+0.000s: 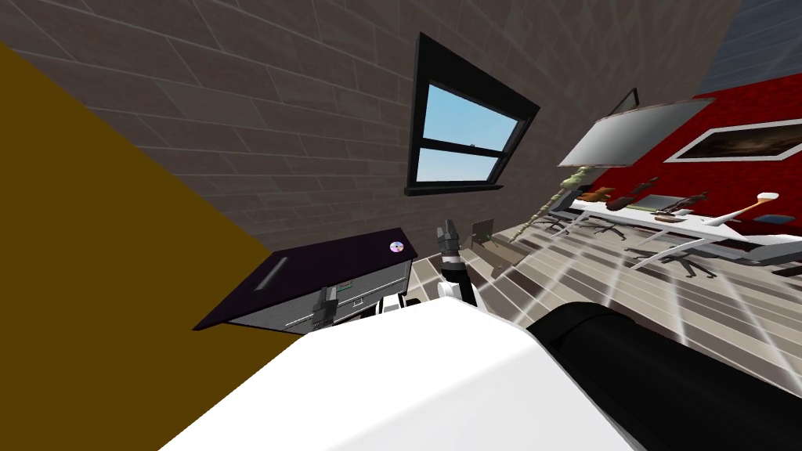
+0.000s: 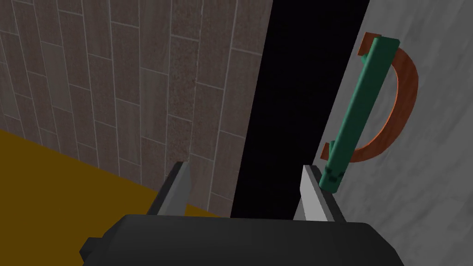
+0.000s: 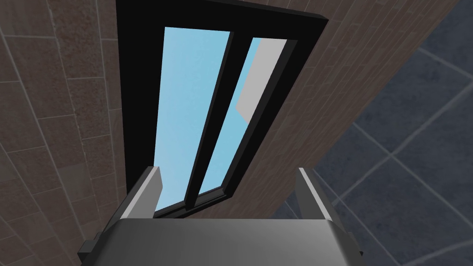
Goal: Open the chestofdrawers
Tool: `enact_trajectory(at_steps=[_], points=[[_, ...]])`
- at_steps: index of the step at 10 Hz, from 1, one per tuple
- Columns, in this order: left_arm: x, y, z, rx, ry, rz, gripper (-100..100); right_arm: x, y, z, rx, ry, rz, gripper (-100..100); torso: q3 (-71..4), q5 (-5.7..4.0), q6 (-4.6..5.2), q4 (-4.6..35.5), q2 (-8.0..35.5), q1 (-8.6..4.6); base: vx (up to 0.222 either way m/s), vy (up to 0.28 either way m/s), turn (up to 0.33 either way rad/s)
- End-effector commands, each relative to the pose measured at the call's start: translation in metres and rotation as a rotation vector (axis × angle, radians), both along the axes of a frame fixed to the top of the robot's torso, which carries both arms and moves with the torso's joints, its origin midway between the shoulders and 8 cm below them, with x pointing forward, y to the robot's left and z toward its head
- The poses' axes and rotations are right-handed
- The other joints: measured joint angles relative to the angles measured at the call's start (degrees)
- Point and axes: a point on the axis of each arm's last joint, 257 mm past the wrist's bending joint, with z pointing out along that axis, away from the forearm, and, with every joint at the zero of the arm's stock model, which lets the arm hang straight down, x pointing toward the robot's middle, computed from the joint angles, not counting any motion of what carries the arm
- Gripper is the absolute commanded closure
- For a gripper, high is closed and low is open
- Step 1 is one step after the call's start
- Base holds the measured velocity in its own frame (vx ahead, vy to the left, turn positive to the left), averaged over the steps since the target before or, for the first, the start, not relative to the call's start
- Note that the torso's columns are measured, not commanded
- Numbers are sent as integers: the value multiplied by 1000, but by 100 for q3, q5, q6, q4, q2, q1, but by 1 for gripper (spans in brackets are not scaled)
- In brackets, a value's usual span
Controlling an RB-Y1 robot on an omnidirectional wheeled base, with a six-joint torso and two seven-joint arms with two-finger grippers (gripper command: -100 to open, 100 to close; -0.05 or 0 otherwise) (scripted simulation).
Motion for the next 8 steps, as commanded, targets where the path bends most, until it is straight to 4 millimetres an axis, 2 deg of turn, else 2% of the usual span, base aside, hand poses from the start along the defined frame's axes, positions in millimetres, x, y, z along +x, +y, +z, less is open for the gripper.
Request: enact_trajectory(at_steps=[1,3,8], points=[[-8,-2,-16,-11,32,3,-100,0,0,0,0,0,0,0,-4,16,9,-11,-13,4,20,-38,-39],[-17,-3,-26,-20,41,9,-100,0,0,0,0,0,0,0,4,-20,-17,17,22,-10,40,-42,9],[-32,-6,-46,-34,75,19,-100,0,0,0,0,0,0,0,14,-22,-19,24,40,-7,14,-28,18]])
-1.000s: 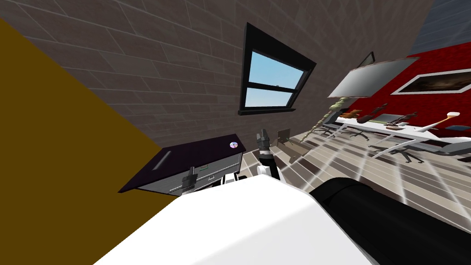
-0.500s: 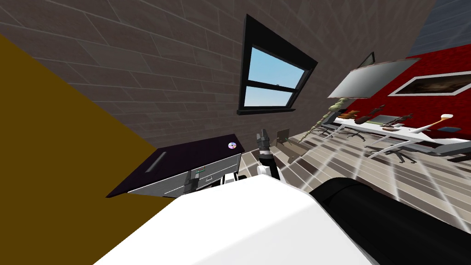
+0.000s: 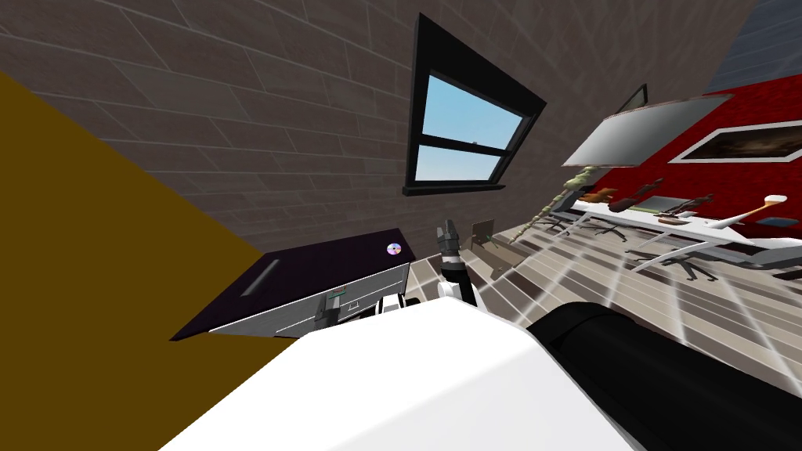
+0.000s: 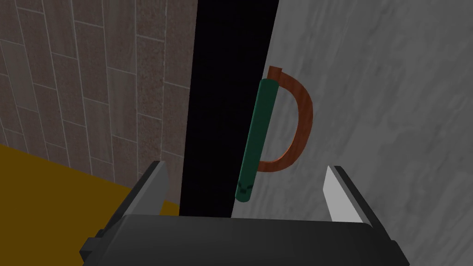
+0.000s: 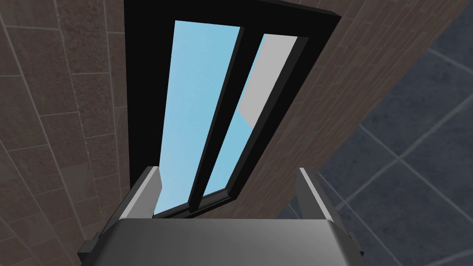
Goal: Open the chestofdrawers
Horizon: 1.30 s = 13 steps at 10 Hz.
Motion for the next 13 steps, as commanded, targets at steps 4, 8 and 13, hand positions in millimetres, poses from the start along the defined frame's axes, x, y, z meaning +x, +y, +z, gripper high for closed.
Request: enact_trajectory(at_steps=[4,8,13], points=[[-13,-8,-16,-26,20,13,-100,0,0,0,0,0,0,0,-3,-1,1,-1,-3,-4,8,-25,25],[14,3,-8,-27,20,10,-100,0,0,0,0,0,0,0,-2,-1,1,-1,-3,-3,-7,-20,8],[-3,-4,-13,-27,20,12,100,0,0,0,0,0,0,0,-3,30,4,-27,-25,23,2,7,-3]])
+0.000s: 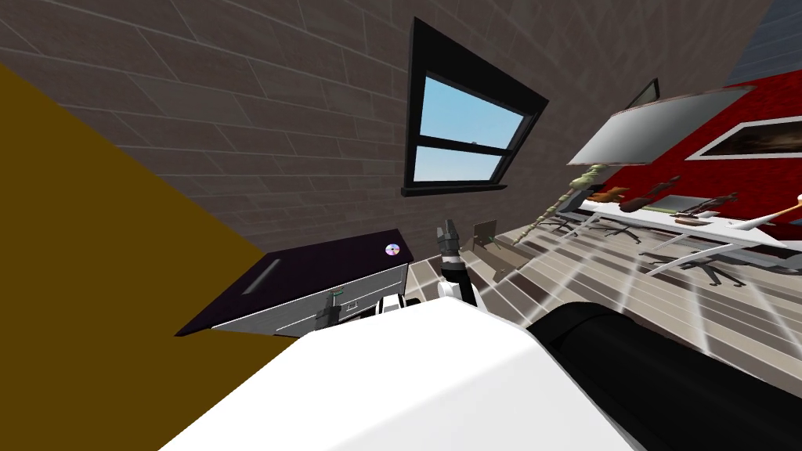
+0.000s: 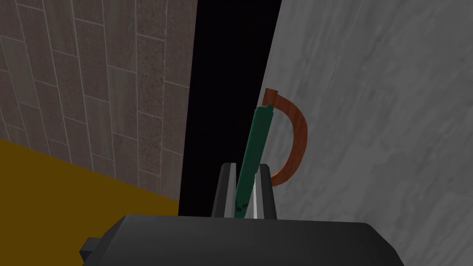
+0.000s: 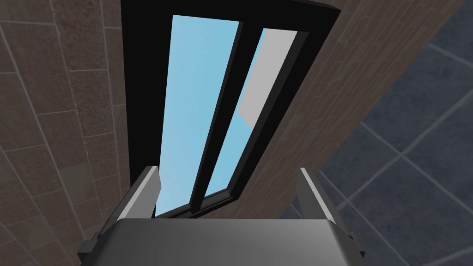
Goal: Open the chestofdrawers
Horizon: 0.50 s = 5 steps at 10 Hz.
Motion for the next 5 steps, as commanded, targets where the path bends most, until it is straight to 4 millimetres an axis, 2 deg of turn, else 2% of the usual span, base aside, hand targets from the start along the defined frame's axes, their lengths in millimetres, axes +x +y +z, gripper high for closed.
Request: enact_trajectory(at_steps=[1,2,3,5], points=[[-19,-9,-10,-4,16,2,100,0,0,0,0,0,0,0,-6,3,0,-2,-6,4,7,27,-5],[-23,-10,-11,-4,16,3,100,0,0,0,0,0,0,0,-7,8,0,-8,-12,5,4,21,-5],[-18,-9,-4,1,-8,2,100,0,0,0,0,0,0,0,-7,12,1,-13,-19,10,0,0,0],[-13,-3,-1,1,-3,-2,100,0,0,0,0,0,0,0,1,-10,-8,7,11,-4,-73,-39,14]])
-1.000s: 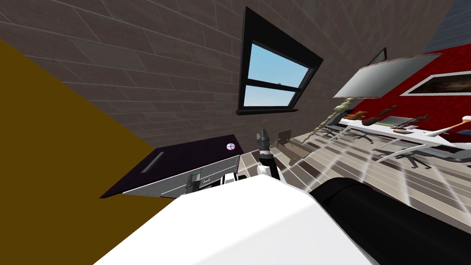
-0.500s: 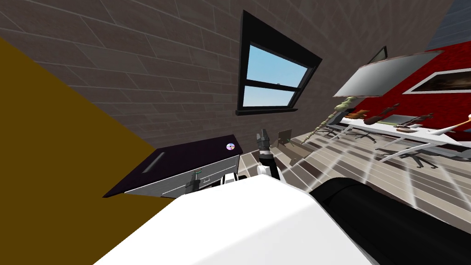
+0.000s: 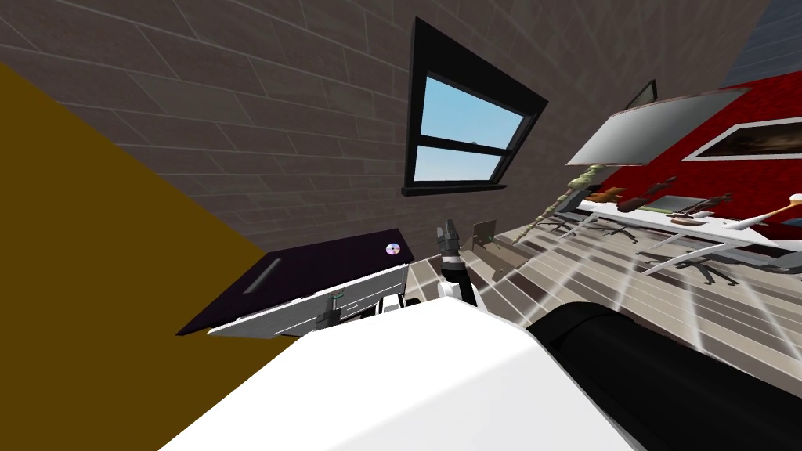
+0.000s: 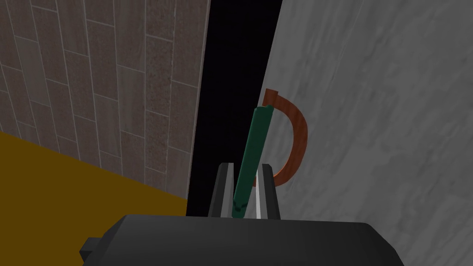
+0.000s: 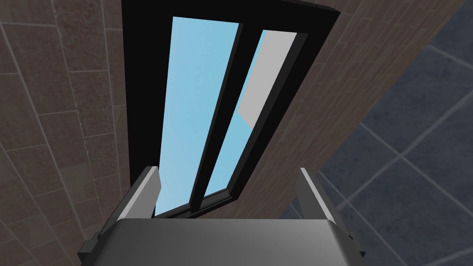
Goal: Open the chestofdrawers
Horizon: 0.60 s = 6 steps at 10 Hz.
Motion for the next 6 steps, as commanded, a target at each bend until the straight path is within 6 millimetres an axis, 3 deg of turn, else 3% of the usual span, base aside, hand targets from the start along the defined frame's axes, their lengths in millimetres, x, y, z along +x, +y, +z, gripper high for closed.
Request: enact_trajectory(at_steps=[1,6], points=[[3,7,-3,-4,24,-1,100,0,0,0,0,0,0,0,10,0,1,3,13,-9,-107,-50,23],[11,17,-1,-6,47,-6,100,0,0,0,0,0,0,0,-10,-7,9,6,-12,-12,-89,-39,13]])
